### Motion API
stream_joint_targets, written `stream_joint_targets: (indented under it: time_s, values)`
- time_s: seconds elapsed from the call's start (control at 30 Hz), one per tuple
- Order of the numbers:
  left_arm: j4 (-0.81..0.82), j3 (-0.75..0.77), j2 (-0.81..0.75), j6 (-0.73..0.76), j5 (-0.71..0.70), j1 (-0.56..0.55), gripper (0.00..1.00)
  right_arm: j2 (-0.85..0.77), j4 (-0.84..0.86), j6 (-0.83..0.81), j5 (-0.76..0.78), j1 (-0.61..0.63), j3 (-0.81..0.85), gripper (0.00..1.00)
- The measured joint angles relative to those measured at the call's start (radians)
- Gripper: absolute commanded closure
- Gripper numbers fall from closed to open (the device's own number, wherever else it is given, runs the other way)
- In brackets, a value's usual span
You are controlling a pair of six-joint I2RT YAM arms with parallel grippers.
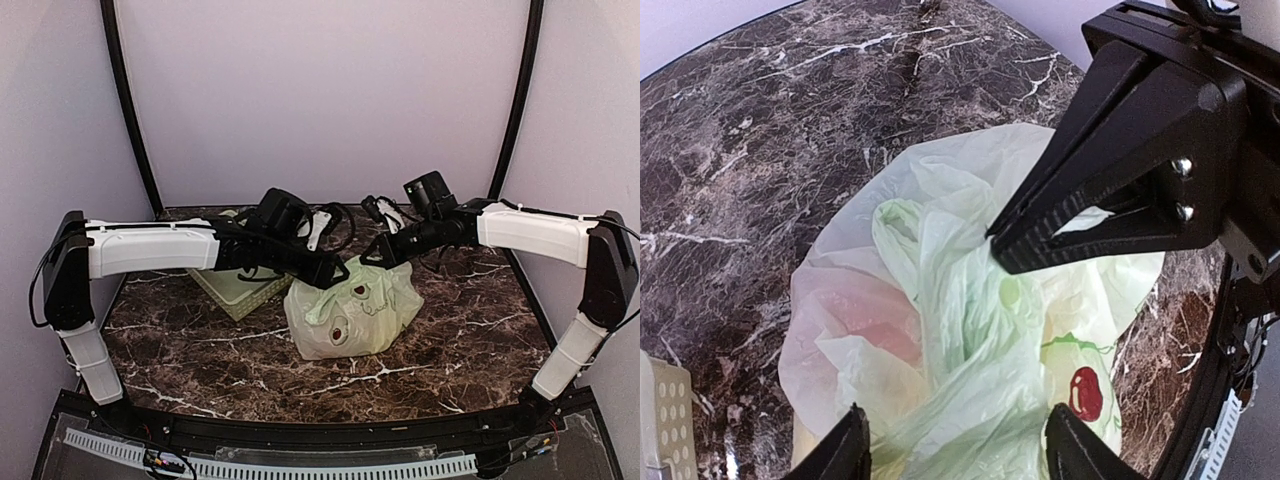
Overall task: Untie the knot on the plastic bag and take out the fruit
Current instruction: Untie the takeout bag at the center of the board.
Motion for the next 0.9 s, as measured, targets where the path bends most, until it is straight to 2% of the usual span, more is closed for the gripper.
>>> stream_joint_targets:
  time_s: [0.13,0.33,0.6,0.9]
  values:
    - [-0.004,0.002,0.006,-0.002,-0.003,0.000,0.54,-0.002,0.000,0.002,0.000,0.000,-0.004,1.00]
    - [-0.006,0.011,0.007,-0.008,-0.011,0.000,0.77,-0.012,0.004,0.005,0.002,0.000,-0.010,1.00]
    - [-0.005,0.012,0.005,-0.010,-0.015,-0.002,0.97,-0.021,0.013,0.014,0.019,0.000,-0.020,1.00]
    - [0.026,0.003,-0.024,-0.021,-0.020,-0.002,0.99,-0.040,0.028,0.046,0.062,0.000,-0.036,1.00]
